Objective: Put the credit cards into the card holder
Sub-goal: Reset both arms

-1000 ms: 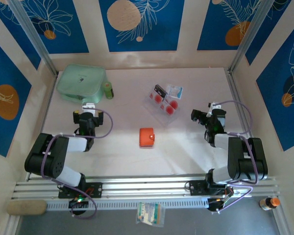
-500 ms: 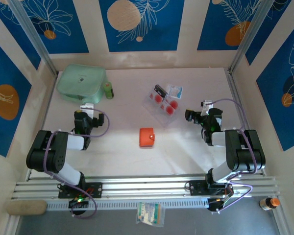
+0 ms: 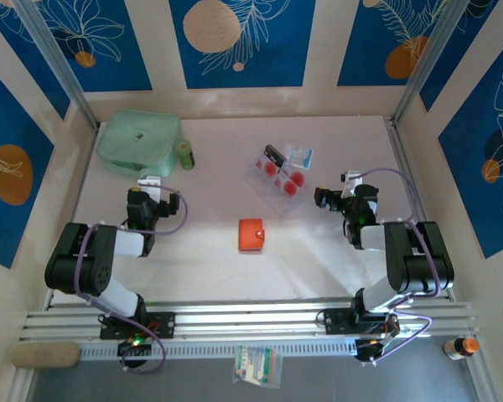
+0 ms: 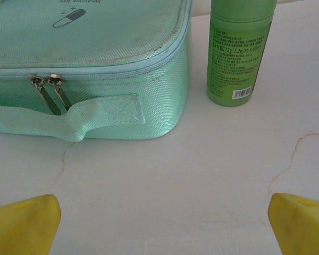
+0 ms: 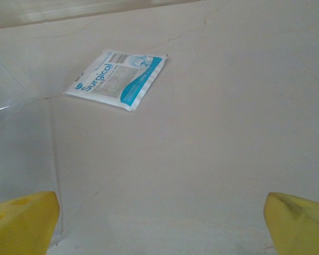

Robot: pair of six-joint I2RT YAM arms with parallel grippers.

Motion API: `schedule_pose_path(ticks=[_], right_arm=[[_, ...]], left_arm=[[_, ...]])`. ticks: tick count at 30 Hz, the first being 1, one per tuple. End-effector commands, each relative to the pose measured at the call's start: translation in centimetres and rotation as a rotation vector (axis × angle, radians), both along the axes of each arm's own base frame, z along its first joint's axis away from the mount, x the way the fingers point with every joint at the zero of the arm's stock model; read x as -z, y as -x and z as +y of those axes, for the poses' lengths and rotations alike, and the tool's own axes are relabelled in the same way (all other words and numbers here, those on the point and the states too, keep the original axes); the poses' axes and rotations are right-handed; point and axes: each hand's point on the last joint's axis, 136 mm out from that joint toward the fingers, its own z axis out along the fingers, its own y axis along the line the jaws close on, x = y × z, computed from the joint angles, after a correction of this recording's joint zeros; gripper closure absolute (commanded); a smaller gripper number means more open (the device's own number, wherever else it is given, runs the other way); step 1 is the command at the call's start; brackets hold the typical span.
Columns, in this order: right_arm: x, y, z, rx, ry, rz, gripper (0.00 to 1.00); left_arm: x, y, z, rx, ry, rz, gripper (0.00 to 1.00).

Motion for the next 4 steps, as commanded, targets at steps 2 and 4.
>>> schedule_pose_path(ticks=[2, 4], right_arm=[[-0.92, -0.71, -0.08, -0.007, 0.016, -0.035, 0.01], [-1.01, -0.59, -0.02, -0.009, 0.017, -0.04, 0.01]], left_arm=[[-0.49, -0.02, 0.22, -0.011, 0.013, -0.032, 0.0], [-0.52, 0.0, 0.25, -0.011, 0.013, -0.034, 0.0]])
